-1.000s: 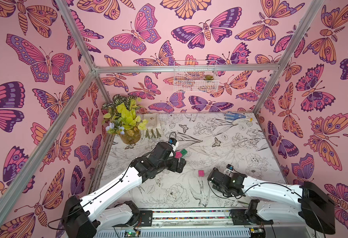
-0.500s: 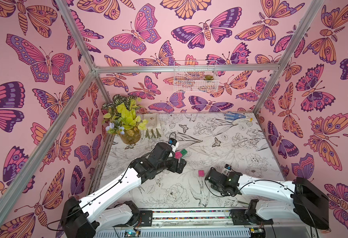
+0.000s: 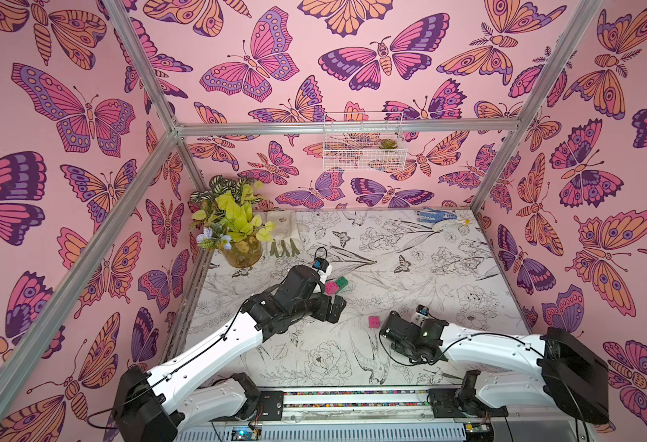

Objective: Assemble the letter v with lego
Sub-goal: Pick up the lego brick from the center of the board.

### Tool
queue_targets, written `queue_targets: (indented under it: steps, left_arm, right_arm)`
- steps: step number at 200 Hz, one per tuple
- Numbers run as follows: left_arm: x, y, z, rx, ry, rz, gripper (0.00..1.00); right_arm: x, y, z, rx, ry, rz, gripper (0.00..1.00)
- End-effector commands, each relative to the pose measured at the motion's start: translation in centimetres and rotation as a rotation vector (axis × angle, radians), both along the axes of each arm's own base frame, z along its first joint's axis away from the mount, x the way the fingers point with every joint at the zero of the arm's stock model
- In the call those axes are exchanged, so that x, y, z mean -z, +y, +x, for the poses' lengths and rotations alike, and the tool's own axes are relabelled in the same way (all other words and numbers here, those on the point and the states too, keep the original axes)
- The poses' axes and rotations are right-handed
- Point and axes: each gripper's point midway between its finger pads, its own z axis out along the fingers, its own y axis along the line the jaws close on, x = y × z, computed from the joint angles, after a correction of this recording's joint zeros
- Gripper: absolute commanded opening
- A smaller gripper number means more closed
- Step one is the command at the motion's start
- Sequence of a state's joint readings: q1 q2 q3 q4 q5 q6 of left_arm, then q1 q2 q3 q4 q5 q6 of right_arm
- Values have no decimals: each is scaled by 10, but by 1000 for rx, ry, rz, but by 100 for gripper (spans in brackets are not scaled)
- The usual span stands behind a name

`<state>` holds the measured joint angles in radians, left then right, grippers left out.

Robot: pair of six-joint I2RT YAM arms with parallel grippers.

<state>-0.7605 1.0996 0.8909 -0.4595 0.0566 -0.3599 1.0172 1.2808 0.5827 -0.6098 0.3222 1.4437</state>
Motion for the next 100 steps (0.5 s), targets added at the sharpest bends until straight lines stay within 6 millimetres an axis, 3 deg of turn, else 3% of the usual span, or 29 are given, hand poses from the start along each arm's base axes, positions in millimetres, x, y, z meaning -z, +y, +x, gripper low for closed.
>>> queue_targets:
  steps: [1, 17, 41, 66, 100]
  left_arm:
    - [-1, 0, -3, 12, -12, -7, 100]
    - [-2, 2, -4, 9, -17, -8, 100]
    - [-3, 5, -4, 1, -28, -6, 100]
    - [-7, 5, -4, -1, -33, -10, 100]
    - [-12, 9, -2, -20, -50, -9, 100]
  right_arm:
    - [3, 0, -4, -22, 23, -21, 34]
    - [-7, 6, 2, -90, -11, -38, 21]
    - [-41, 11, 15, -235, -69, -117, 21]
    - [-74, 30, 31, -468, -80, -200, 23]
    - [-85, 45, 38, -730, 22, -350, 23]
